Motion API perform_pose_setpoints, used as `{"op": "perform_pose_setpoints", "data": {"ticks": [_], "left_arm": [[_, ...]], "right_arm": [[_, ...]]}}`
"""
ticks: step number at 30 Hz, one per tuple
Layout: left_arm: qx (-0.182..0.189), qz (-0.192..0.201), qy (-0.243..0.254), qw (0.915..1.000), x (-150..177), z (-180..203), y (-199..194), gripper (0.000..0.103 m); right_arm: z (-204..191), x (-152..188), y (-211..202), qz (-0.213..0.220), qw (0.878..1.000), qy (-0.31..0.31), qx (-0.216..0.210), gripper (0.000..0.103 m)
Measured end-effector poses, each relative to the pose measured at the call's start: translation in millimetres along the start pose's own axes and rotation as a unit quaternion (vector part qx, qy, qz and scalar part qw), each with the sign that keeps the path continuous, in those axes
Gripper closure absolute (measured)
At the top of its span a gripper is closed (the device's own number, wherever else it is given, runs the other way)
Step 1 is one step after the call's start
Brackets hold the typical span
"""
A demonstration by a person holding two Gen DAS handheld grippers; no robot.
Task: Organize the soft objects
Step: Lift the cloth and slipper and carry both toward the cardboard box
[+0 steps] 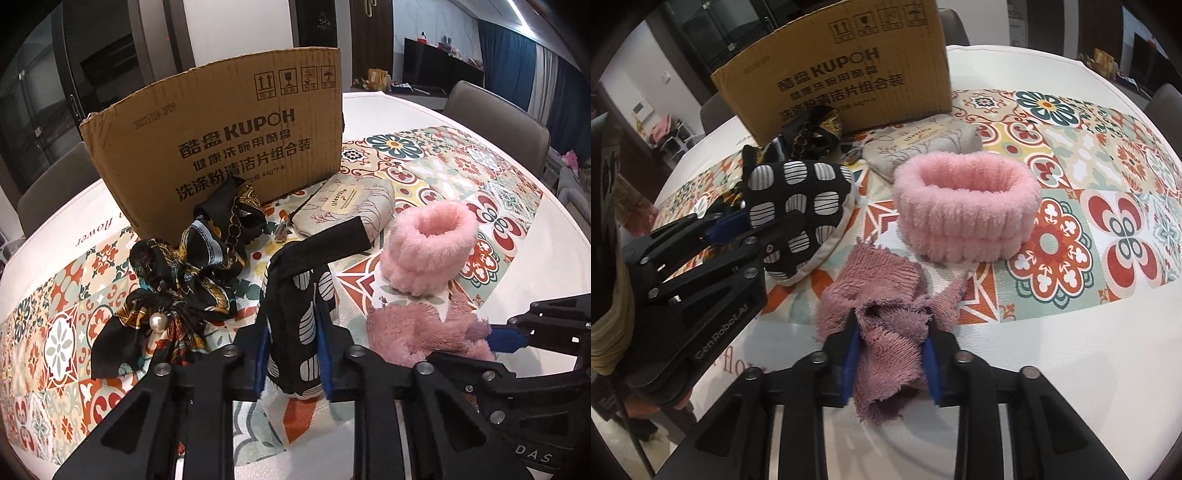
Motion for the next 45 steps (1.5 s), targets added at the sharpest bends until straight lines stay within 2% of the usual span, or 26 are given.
{"op": "perform_pose_setpoints", "data": {"ticks": [3, 9, 21, 32, 45], "left_arm": [[0.001, -0.001, -0.007, 1.0000, 2.2, -0.2, -3.0, 0.083], [-0.017, 0.012, -0.013, 0.9997, 3.4, -0.6, -21.0, 0.083], [-0.041, 0.034, -0.063, 0.9966, -2.8, -2.1, -67.1, 0.083], [-0.063, 0.068, -0.097, 0.9909, -14.9, -1.3, -112.4, 0.083], [-0.095, 0.123, -0.120, 0.9806, -40.9, -9.2, -159.7, 0.083]], "right_arm": [[-3.3, 0.1, -3.8, 0.002, 1.000, -0.006, -0.004, 0.079], [-4.2, 0.6, -14.8, 0.007, 1.000, -0.008, -0.012, 0.080], [-7.8, -7.6, -50.9, 0.039, 0.998, -0.026, -0.029, 0.080], [-12.3, -25.8, -92.1, 0.086, 0.995, -0.045, -0.037, 0.080], [-22.3, -64.5, -138.1, 0.159, 0.984, -0.072, -0.045, 0.080]]}}
Point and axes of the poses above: each gripper's, at about its wrist camera, not at the fingertips, and y roughly the way its jaws point, z to its right, x to its underside, the point moved 4 cm from there along y, roughly the way its jaws point
